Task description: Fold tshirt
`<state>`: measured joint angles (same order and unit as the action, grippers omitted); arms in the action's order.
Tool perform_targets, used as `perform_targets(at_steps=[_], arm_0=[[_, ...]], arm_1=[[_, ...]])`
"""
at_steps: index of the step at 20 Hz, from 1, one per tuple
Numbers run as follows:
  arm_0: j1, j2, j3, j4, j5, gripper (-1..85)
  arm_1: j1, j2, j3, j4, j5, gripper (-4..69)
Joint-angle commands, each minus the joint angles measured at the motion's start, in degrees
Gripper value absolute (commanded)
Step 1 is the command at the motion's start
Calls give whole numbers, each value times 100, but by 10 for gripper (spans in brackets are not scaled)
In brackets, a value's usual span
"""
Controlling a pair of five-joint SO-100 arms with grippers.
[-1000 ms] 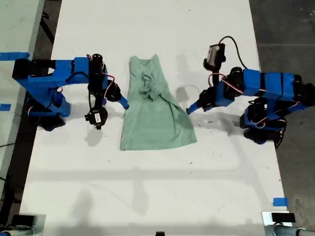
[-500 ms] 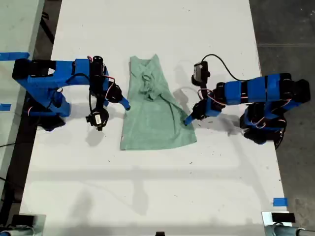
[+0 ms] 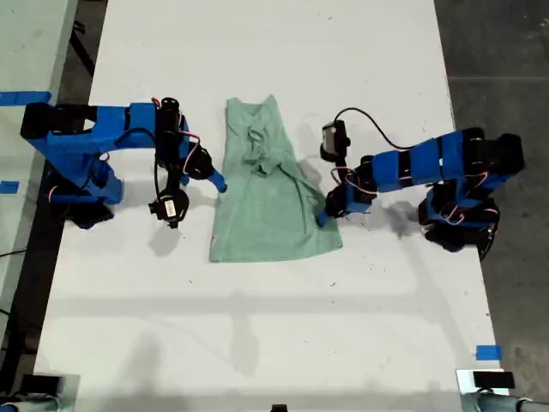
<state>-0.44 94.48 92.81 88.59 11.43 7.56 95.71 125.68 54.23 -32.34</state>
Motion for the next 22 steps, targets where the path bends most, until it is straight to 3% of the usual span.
perform_targets(at_steps=[1, 5, 7, 9, 14, 22], arm_0=[[9, 334, -26, -79, -18, 293], [9, 334, -26, -105, -18, 293], [9, 334, -26, -105, -9, 293], [18, 334, -26, -105, -9, 292], [44, 334, -18, -132, -9, 292], [70, 369, -9, -114, -18, 291]], arm_1=[[-105, -237, -211, -70, 132, 50], [-211, -448, -466, 9, 325, -16], [-255, -439, -554, 132, 422, -16], [-325, -369, -721, 536, 483, -19], [-606, -229, -2171, 2224, 650, -19], [-800, -1661, -5537, 3199, 967, -19]])
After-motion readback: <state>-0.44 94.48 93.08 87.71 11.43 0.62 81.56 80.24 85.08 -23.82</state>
